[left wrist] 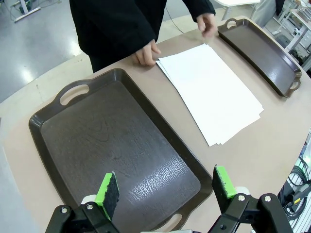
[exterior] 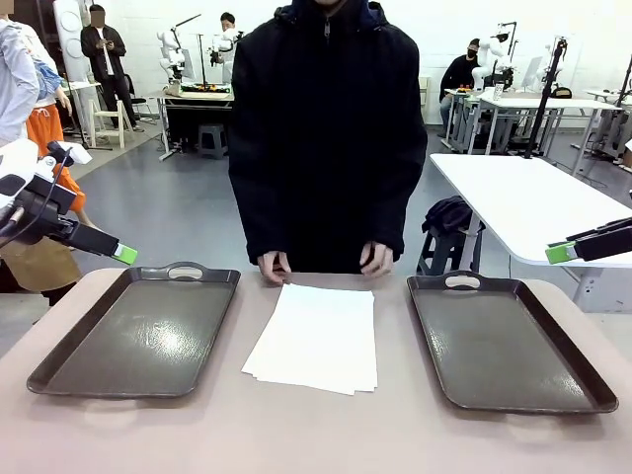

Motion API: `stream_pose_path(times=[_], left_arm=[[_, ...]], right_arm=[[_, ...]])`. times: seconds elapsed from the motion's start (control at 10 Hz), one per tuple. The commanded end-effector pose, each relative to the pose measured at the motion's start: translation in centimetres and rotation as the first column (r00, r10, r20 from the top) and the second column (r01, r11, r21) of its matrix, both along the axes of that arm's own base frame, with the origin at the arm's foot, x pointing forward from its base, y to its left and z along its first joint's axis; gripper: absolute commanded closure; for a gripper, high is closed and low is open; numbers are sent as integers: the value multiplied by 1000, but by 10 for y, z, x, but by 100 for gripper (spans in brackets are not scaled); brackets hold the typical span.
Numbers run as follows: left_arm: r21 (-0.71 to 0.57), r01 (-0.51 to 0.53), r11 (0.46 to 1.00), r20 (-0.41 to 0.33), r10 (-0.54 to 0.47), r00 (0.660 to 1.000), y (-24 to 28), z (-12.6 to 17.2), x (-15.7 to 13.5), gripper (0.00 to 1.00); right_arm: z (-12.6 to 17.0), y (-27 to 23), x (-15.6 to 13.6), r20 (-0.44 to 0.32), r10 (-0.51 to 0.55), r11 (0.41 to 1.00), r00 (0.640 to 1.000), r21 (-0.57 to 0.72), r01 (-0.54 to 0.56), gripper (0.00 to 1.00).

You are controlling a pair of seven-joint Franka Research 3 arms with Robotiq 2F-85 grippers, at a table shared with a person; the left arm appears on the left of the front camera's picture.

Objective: Sort the A4 documents.
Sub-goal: Receive the A4 Paper.

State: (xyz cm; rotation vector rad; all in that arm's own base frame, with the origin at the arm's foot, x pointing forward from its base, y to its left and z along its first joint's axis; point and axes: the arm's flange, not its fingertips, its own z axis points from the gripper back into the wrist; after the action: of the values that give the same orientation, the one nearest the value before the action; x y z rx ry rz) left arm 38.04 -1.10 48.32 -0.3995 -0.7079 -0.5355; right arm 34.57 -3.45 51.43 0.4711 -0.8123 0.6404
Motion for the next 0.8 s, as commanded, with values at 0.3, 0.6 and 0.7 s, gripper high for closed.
stream_pose_path(times=[0.3,0.6,0.7], left_arm=[[-11,0,1000,0,0,1000,0,-1,1,0],[-11,0,1000,0,0,1000,0,-1,1,0],[-11,0,1000,0,0,1000,0,-1,1,0]], right_arm=[[-2,0,1,1,11,1000,1000,9,-11,0],[-2,0,1,1,11,1000,1000,9,-11,0],[-2,0,1,1,11,1000,1000,9,-11,0]])
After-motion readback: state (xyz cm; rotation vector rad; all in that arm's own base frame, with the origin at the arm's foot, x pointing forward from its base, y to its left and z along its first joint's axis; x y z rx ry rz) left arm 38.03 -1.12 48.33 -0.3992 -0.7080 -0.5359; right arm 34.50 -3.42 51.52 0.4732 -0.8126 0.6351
